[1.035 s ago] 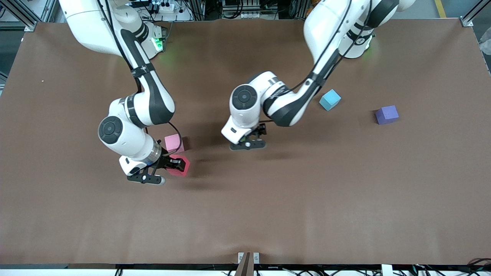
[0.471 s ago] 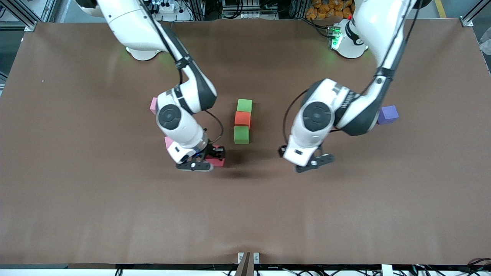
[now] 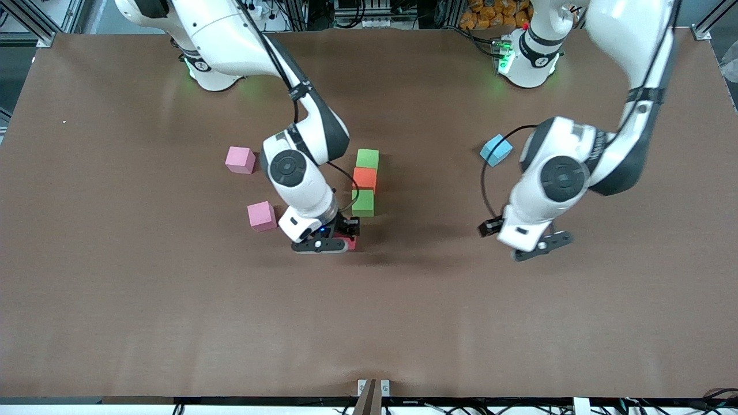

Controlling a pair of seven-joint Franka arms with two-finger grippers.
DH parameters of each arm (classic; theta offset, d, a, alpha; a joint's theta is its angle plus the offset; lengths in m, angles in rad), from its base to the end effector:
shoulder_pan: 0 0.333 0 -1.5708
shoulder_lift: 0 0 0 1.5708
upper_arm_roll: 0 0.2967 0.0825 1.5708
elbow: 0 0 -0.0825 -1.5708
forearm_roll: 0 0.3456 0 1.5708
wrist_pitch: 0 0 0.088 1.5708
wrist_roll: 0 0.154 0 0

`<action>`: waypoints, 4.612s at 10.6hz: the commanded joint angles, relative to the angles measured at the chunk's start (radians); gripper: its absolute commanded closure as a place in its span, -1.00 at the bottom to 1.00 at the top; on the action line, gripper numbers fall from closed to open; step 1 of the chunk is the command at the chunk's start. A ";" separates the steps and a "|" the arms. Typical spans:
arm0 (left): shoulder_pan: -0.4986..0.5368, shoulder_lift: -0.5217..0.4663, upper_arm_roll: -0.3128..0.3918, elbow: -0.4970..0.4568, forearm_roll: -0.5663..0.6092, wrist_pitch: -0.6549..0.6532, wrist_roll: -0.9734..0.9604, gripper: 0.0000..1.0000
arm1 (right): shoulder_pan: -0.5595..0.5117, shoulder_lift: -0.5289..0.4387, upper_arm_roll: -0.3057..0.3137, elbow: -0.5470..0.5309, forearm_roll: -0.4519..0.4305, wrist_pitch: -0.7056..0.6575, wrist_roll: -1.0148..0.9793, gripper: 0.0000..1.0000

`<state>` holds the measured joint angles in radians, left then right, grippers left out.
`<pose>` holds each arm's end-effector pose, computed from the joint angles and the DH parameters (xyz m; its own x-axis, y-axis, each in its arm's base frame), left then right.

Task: Arrange blocks into number 1
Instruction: 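Carry the red cube to the line while the left gripper reaches purple, then place the red cube beside green while the left gripper grasps the purple cube, then lift the purple cube with the left gripper while the right gripper withdraws, then place the purple cube beside the first green cube and open the left gripper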

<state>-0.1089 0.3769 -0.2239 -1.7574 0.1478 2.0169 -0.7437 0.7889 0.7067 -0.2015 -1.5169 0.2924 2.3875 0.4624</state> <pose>0.5667 -0.1729 0.3053 0.9371 0.3456 -0.0490 0.3393 -0.9348 -0.1048 0.5597 0.4105 0.2308 0.9938 -0.0209 0.1095 -0.0018 -0.9852 -0.1712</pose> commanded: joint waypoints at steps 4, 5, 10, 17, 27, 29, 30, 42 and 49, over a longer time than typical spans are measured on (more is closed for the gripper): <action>0.280 -0.115 -0.019 -0.224 -0.016 0.014 0.249 -1.00 | 0.087 0.080 -0.035 0.066 0.010 -0.005 0.094 -0.10; 0.316 -0.115 -0.018 -0.243 -0.016 0.014 0.307 -1.00 | 0.095 0.091 -0.035 0.075 0.010 -0.005 0.097 -0.10; 0.439 -0.112 -0.015 -0.371 0.022 0.023 0.493 -1.00 | 0.108 0.100 -0.035 0.067 0.030 -0.007 0.105 -0.11; 0.503 -0.110 -0.011 -0.554 0.113 0.164 0.521 -1.00 | 0.113 0.100 -0.035 0.063 0.025 -0.004 0.102 -1.00; 0.541 -0.110 -0.009 -0.614 0.170 0.289 0.491 -1.00 | -0.222 -0.241 0.019 -0.144 0.016 -0.101 -0.022 -1.00; 0.540 -0.115 -0.011 -0.626 0.170 0.289 0.471 -1.00 | -0.337 -0.333 0.025 -0.190 -0.011 -0.206 -0.155 -1.00; 0.540 -0.116 -0.011 -0.637 0.170 0.289 0.469 -1.00 | -0.391 -0.389 0.027 -0.219 -0.074 -0.252 -0.207 -1.00; 0.480 -0.058 -0.162 -0.334 0.078 0.116 0.475 1.00 | -0.674 -0.645 0.077 -0.080 -0.275 -0.661 -0.518 -1.00; 0.123 -0.039 -0.192 -0.244 -0.077 -0.009 0.187 1.00 | -0.764 -0.631 0.114 0.044 -0.279 -0.885 -0.508 -1.00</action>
<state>0.0777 0.3458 -0.4114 -2.0200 0.1181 2.0370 -0.4971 0.0459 0.0597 -0.1102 -1.5092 0.0343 1.5421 -0.0463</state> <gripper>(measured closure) 0.366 0.000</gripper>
